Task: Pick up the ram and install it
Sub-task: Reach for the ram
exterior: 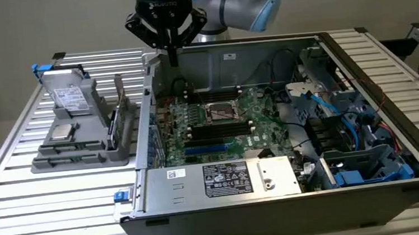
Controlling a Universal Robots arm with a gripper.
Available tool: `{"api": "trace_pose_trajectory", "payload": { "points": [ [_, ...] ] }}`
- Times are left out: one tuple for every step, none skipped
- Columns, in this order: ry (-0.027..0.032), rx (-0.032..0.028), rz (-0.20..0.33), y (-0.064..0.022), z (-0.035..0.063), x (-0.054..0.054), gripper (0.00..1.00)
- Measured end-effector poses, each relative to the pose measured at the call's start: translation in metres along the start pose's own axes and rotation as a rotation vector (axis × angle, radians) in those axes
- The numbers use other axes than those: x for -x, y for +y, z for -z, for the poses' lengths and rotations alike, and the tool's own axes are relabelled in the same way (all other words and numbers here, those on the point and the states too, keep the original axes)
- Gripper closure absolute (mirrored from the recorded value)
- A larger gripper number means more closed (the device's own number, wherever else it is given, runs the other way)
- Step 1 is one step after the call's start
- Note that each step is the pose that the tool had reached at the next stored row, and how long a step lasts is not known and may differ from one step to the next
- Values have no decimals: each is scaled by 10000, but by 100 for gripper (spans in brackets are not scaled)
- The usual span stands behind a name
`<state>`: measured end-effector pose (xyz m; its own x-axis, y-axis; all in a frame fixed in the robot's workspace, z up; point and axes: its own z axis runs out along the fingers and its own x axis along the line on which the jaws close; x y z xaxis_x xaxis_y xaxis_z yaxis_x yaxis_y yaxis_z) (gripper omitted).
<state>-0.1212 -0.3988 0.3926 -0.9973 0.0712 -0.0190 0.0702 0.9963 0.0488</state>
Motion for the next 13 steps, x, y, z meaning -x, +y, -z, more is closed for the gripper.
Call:
{"api": "trace_pose_trajectory", "payload": {
  "points": [
    [0, -1, 0, 0, 0, 0, 89],
    [0, 0, 0, 0, 0, 0, 89],
    [0, 0, 0, 0, 0, 0, 89],
    [0, -1, 0, 0, 0, 0, 89],
    [0, 0, 0, 0, 0, 0, 89],
    [0, 0, 0, 0, 0, 0, 89],
    [0, 0, 0, 0, 0, 0, 89],
    [0, 0, 0, 0, 0, 0, 89],
    [0, -1, 0, 0, 0, 0, 89],
    [0, 0, 0, 0, 0, 0, 89],
    [0, 0, -1, 0, 0, 0, 89],
    [0, 0, 0, 0, 0, -1, 89],
    [0, -1, -1, 0, 0, -7, 89]
  ]
}}
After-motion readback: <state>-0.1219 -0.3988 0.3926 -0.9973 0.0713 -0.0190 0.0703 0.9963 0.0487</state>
